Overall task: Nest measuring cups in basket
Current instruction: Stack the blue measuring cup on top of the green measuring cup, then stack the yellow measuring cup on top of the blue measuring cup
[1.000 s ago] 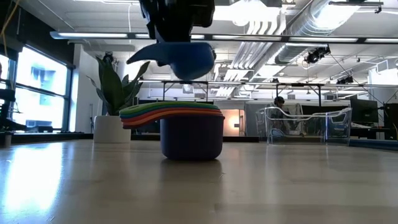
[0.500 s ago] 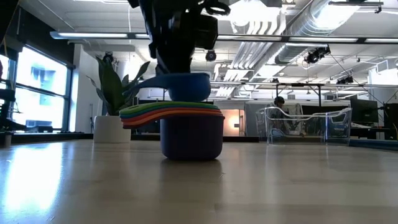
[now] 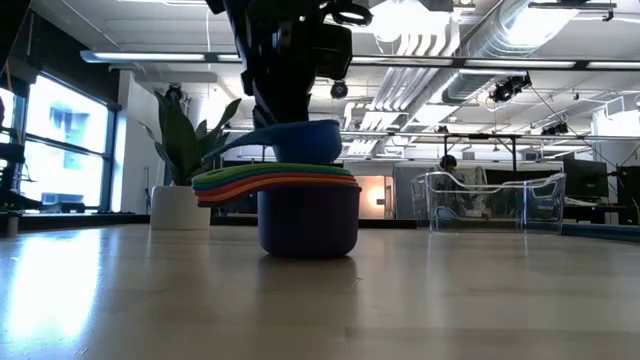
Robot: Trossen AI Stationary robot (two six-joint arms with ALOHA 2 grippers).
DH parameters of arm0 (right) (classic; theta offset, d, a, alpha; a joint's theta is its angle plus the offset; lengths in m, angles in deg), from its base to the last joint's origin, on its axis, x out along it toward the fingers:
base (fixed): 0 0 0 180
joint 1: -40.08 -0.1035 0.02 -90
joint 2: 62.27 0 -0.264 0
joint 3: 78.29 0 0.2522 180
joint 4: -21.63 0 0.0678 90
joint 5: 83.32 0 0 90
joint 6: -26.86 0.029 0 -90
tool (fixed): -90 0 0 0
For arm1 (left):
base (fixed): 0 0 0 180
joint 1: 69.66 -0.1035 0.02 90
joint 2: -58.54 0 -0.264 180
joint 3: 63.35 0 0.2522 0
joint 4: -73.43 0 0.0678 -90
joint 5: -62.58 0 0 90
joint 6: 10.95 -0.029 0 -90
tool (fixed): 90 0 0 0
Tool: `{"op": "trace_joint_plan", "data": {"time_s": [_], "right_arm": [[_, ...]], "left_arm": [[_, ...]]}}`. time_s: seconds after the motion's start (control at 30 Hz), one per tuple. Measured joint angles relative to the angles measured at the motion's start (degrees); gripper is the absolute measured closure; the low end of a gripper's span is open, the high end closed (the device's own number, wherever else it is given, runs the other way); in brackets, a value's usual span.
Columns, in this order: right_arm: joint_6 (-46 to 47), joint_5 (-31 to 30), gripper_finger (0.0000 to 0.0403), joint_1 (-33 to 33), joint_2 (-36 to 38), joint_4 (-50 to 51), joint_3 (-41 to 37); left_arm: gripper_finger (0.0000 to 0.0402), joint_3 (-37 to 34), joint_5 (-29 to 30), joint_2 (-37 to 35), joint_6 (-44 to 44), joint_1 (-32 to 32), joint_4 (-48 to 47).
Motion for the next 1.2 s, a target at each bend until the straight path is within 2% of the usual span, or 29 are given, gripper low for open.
{"op": "trace_joint_plan", "data": {"time_s": [0.53,0.7,0.97,1.2], "right_arm": [[-0.27,0.02,0.0324,0.00,0.00,0.01,0.02],[-3.09,2.91,0.0324,-0.02,0.00,0.09,0.02],[-9.60,8.49,0.0324,-3.26,0.00,-0.26,0.02],[-10.51,6.32,0.0324,-7.59,0.00,-0.02,0.00]], "left_arm": [[0.0349,0.00,0.00,-0.09,0.02,0.00,0.00],[0.0344,-0.09,-2.36,-1.03,0.11,-0.20,-1.00],[0.0344,-0.05,-1.76,-7.80,1.74,-0.39,-5.11],[0.0344,0.00,1.31,-16.11,4.68,-0.33,-8.28]]}}
